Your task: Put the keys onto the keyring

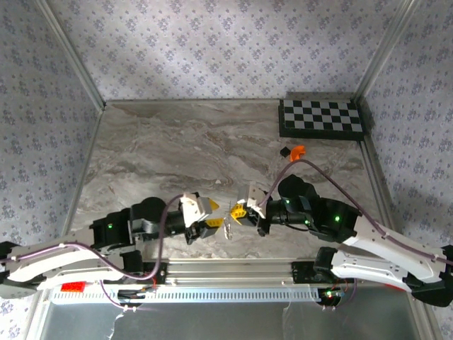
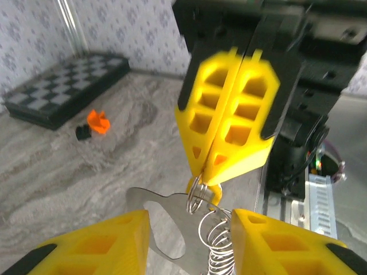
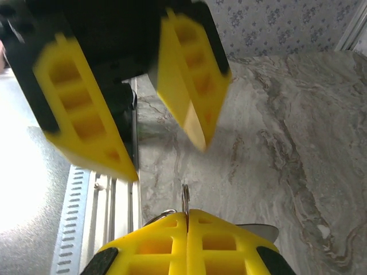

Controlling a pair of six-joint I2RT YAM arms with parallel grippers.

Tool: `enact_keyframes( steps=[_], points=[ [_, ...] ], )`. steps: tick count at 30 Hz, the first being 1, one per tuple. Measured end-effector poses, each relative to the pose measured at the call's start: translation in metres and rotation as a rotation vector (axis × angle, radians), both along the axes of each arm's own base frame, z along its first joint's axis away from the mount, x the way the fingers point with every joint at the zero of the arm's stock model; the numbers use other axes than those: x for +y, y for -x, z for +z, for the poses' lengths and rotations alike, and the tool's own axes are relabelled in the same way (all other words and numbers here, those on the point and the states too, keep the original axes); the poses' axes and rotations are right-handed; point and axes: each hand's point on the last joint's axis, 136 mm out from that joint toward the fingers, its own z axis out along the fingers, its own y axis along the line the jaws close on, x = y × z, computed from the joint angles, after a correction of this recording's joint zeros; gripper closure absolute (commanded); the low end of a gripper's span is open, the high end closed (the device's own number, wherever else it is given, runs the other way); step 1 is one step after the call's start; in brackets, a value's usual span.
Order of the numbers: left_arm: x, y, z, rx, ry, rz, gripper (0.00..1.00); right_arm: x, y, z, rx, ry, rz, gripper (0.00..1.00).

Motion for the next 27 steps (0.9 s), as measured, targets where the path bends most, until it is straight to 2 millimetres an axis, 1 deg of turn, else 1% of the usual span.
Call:
enact_keyframes(
  steps=[1, 3, 11, 15, 19, 23, 27],
  points=[
    [-0.004, -0.001, -0.007, 0.006, -0.023, 0.000, 0.60, 0.001, 0.000, -0.001, -0.010, 0.011, 0.005, 1.00],
    [-0.007, -0.002, -0.013, 0.012, -0.045, 0.000, 0.63, 0.001, 0.000, -0.004, -0.026, 0.034, 0.015, 1.00],
    [-0.008, -0.002, -0.012, 0.011, -0.043, 0.000, 0.70, 0.000, 0.002, -0.014, -0.061, 0.091, 0.046, 1.00],
    [-0.009, -0.002, -0.014, 0.012, -0.048, -0.001, 0.75, 0.000, 0.002, -0.015, -0.069, 0.095, 0.052, 1.00],
    [-0.013, -0.003, -0.018, 0.013, -0.062, -0.002, 0.77, 0.001, 0.003, -0.016, -0.072, 0.100, 0.057, 1.00],
    [-0.015, -0.003, -0.022, 0.016, -0.075, -0.004, 0.83, 0.001, 0.003, -0.016, -0.070, 0.099, 0.061, 1.00],
    [-0.016, -0.002, -0.021, 0.015, -0.071, -0.013, 0.95, 0.001, 0.004, -0.016, -0.070, 0.097, 0.063, 1.00]
  ],
)
